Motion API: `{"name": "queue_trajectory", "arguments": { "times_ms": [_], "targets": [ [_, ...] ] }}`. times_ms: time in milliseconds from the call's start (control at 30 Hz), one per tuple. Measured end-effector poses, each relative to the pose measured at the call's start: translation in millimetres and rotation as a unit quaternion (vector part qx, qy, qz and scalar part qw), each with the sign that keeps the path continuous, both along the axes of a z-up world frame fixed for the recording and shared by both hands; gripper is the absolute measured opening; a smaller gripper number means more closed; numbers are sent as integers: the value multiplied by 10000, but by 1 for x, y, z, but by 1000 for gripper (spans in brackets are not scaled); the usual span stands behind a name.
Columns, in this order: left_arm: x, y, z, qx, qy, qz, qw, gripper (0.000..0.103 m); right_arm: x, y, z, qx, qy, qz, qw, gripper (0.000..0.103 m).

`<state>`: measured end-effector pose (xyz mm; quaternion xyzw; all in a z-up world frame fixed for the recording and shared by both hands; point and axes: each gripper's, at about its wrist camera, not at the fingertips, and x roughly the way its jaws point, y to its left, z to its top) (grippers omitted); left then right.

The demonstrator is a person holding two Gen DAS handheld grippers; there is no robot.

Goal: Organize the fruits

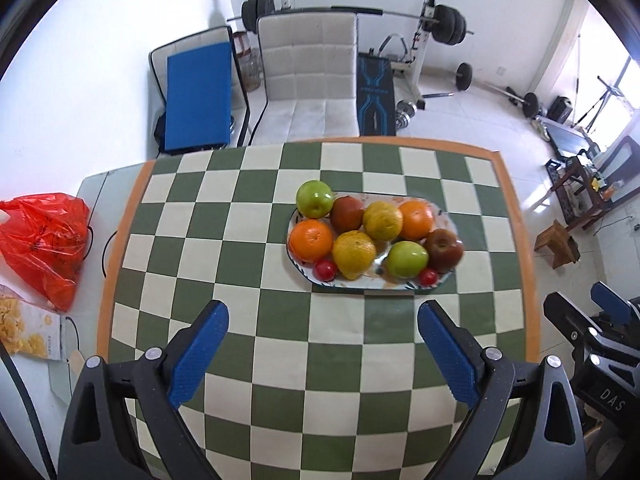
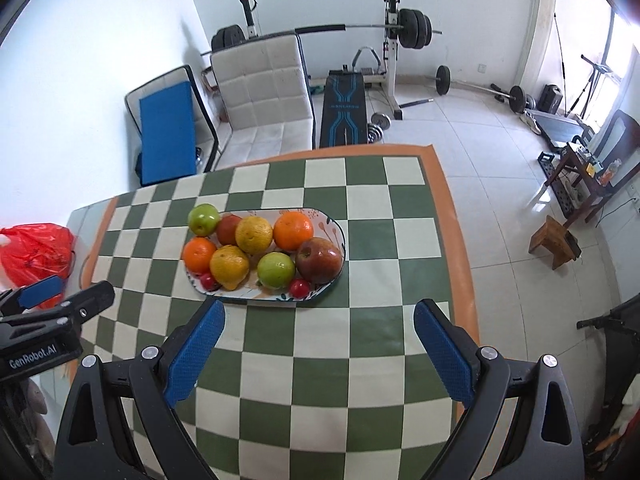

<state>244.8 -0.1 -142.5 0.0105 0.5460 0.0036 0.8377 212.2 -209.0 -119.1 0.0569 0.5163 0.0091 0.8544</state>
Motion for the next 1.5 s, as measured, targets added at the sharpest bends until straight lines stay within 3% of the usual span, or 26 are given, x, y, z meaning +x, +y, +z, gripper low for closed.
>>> {"name": "queue_trajectory", "arguments": {
  "times_ms": [467,667,1067,1333,1500],
  "targets": [
    [-73,-14,81,-149,-500,-232,9984,97,-91,5,110,42,-713,129,9974,98],
    [-93,-12,107,-181,-666,-196,9974,97,-115,9,142,10,-897,152,9959,98],
    [-117,3,133,-256,-873,-56,9958,97,-134,22,164,-12,-995,222,9948,98],
    [-123,4,134,-191,-982,-68,9950,97,-133,25,162,-16,-1066,175,9941,100],
    [-115,7,124,-161,-1021,-71,9946,97,-123,28,145,-155,-1174,110,9929,101]
  ]
}}
